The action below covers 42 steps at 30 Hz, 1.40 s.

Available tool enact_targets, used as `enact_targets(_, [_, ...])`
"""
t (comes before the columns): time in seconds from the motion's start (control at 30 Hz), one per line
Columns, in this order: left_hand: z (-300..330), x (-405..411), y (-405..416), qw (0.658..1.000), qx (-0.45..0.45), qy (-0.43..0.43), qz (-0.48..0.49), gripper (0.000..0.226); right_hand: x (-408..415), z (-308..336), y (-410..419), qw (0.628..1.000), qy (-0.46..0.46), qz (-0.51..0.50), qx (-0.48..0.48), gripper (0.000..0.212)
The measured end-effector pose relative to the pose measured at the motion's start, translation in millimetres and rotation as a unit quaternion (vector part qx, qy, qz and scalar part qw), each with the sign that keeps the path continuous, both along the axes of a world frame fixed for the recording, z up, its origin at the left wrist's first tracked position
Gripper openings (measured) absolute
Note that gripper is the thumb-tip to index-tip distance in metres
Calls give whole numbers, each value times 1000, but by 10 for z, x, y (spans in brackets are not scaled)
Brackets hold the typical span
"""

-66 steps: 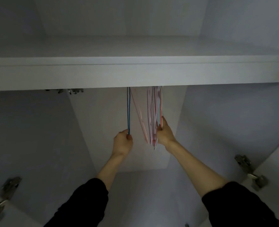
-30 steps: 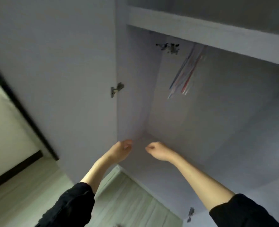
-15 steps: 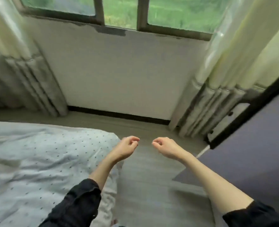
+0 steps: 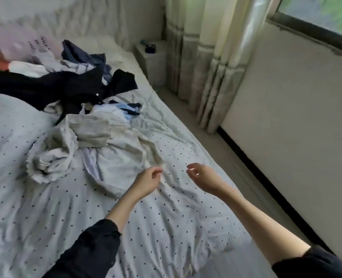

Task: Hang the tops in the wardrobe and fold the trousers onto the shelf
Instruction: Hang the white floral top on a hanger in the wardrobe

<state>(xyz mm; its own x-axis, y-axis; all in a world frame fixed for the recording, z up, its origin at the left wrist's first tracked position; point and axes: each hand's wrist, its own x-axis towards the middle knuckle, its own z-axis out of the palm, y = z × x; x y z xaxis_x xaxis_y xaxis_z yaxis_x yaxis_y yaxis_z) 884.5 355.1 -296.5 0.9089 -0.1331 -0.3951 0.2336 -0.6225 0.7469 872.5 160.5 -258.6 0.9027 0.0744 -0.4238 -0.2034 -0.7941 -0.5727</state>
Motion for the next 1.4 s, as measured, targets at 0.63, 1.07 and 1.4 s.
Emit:
enact_targets(0.63, [-486, 735, 2344, 888, 224, -119, 383, 53, 1522, -600, 1927, 983, 29, 181, -7, 34])
enact_targets(1.07, [-695, 856, 3456, 795, -31, 87, 600, 6, 1845, -595, 3088, 959, -50, 276, 39, 32])
enact_targets(1.4, [440, 1171, 3080, 917, -141, -79, 365, 17, 1627, -119, 3532, 955, -142, 252, 71, 57])
